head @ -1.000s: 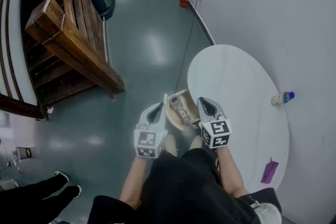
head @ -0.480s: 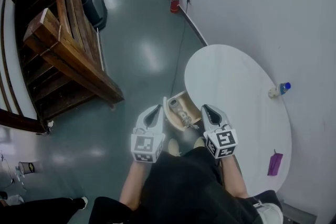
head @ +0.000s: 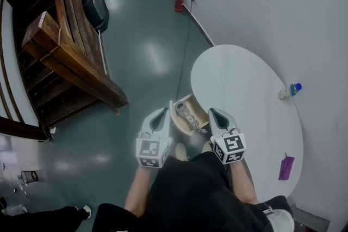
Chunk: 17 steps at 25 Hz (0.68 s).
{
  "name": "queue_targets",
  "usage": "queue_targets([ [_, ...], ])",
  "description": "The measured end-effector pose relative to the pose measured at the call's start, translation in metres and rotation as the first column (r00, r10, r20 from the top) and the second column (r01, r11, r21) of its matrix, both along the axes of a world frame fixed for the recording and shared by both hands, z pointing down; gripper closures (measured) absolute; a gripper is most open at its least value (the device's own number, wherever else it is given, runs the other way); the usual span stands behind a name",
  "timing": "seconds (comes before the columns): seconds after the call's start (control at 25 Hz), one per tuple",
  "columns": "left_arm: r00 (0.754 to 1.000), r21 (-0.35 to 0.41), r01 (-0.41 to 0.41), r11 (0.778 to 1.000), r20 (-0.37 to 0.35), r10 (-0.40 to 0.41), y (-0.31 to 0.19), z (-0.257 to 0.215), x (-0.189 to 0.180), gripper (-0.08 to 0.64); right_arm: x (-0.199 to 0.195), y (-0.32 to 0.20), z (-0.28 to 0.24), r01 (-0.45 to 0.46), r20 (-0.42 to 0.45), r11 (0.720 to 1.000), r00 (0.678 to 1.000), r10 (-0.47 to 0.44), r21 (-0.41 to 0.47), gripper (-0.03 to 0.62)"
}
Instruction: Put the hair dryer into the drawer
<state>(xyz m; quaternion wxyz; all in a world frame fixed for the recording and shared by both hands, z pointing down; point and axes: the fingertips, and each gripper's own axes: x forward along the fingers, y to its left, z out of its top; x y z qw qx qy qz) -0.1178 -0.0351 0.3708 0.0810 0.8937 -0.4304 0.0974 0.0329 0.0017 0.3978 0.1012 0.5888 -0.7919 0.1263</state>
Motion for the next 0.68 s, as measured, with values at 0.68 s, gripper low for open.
queue_targets([
  [0.68, 1.0, -0.011, -0.02, 1.0, 0.023, 0.02, -0.008, 0.013, 0.003, 0.552, 0.005, -0.007, -0.002, -0.018, 0.0, 1.0, 1.0, 0.018, 0.008, 0.586],
])
